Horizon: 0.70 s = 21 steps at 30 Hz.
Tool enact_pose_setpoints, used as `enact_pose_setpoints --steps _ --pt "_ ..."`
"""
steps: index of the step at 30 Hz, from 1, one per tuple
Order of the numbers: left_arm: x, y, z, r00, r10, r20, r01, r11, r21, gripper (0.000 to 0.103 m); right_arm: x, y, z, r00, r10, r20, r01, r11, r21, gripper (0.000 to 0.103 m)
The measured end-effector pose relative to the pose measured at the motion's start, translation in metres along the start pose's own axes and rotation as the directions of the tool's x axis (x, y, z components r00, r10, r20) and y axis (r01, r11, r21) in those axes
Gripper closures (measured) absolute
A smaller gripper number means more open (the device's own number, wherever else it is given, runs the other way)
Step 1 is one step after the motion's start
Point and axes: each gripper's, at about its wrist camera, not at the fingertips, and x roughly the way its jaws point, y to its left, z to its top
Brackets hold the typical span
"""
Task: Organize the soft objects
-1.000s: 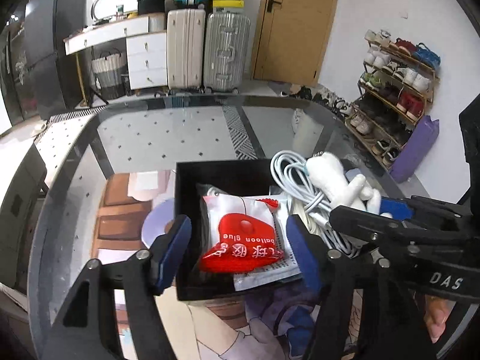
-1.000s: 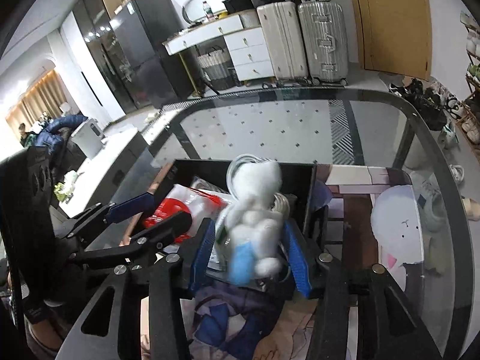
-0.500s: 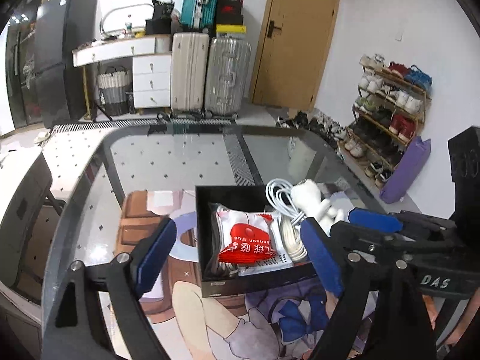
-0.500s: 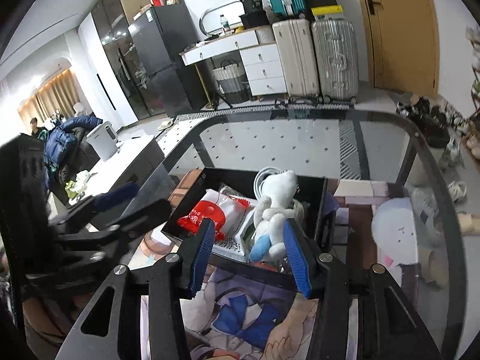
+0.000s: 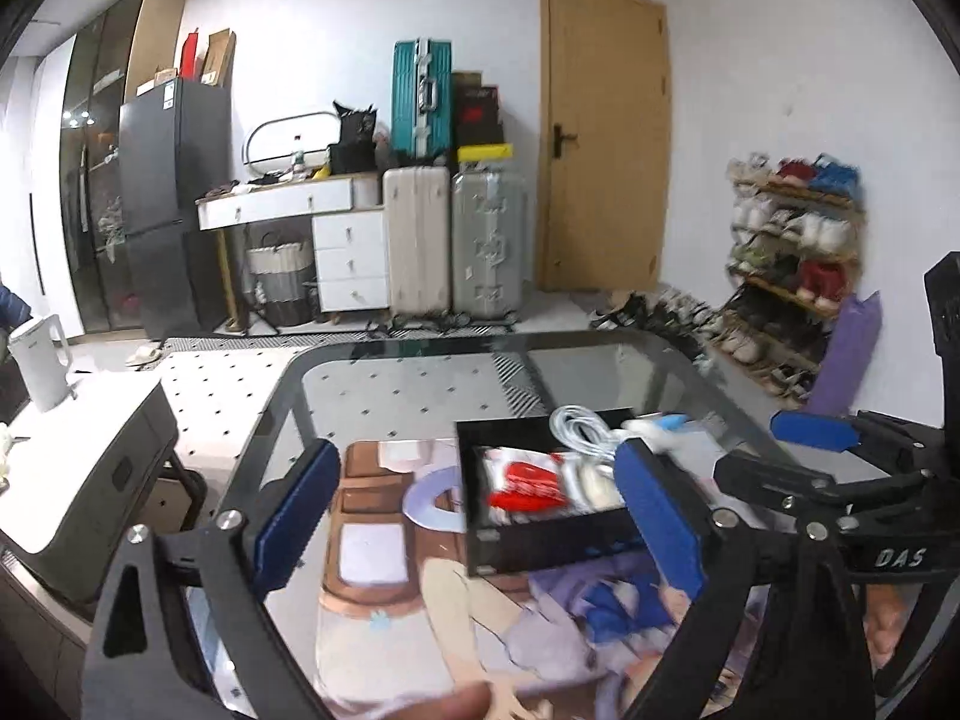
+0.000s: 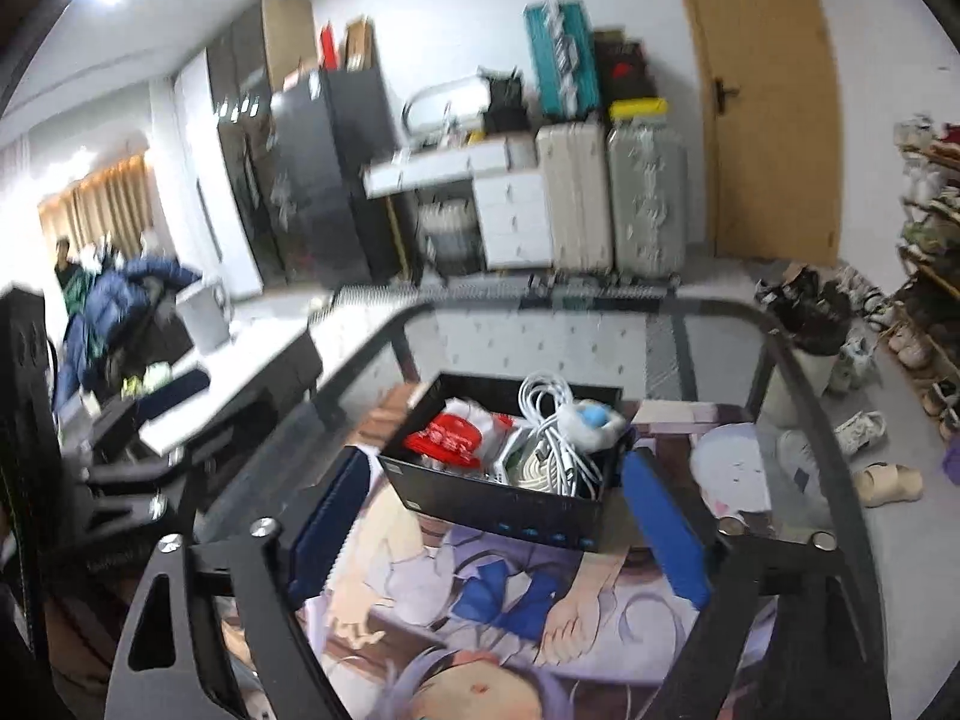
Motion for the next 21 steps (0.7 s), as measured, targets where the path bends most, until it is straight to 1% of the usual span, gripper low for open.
enact_pose_setpoints --steps 1,2,4,7,9,11,13,15,17,21 --pt "-0.011 0.000 -0.004 1.000 -0.006 0.012 0.006 1.000 -0.015 0.001 -0.010 0.002 -0.002 1.000 -0.007 0.020 0.007 1.000 0.000 0.012" --pt "-0.022 0.001 -0.008 1.000 -0.007 0.029 0.008 0.999 -0.032 0.000 -0.023 0.006 -0.005 0.999 -0.019 0.047 0.019 1.000 -0.001 0.008" --pt "-0.042 0.003 -0.017 0.998 -0.005 0.056 0.008 0.999 -0.050 0.000 -0.052 0.011 -0.016 0.991 -0.054 0.119 0.053 0.999 0.014 0.003" --pt "-0.070 0.005 -0.031 0.994 0.012 0.107 -0.006 0.998 -0.061 0.000 -0.081 0.013 -0.036 0.979 -0.097 0.177 0.086 0.994 0.065 0.003" --pt "-0.090 0.005 -0.041 0.988 0.041 0.146 -0.031 0.997 -0.069 0.000 -0.096 0.016 -0.053 0.975 -0.113 0.189 0.101 0.992 0.072 0.003" --pt "-0.111 0.005 -0.055 0.982 0.049 0.181 -0.037 0.997 -0.066 0.000 -0.105 0.021 -0.066 0.975 -0.105 0.195 0.098 0.994 0.047 0.003" --pt "-0.128 0.002 -0.065 0.976 0.054 0.211 -0.041 0.997 -0.067 0.000 -0.117 0.028 -0.083 0.971 -0.115 0.211 0.115 0.993 0.014 0.003" --pt "-0.144 -0.002 -0.076 0.970 0.051 0.238 -0.037 0.997 -0.064 0.000 -0.127 0.032 -0.092 0.963 -0.148 0.225 0.140 0.989 0.054 0.002" --pt "-0.156 -0.004 -0.084 0.966 0.047 0.254 -0.029 0.997 -0.074 0.000 -0.133 0.034 -0.098 0.961 -0.159 0.226 0.144 0.986 0.084 0.002" --pt "-0.171 -0.003 -0.098 0.965 0.026 0.260 0.002 0.994 -0.106 0.000 -0.150 0.040 -0.116 0.952 -0.179 0.248 0.153 0.981 0.119 0.001"
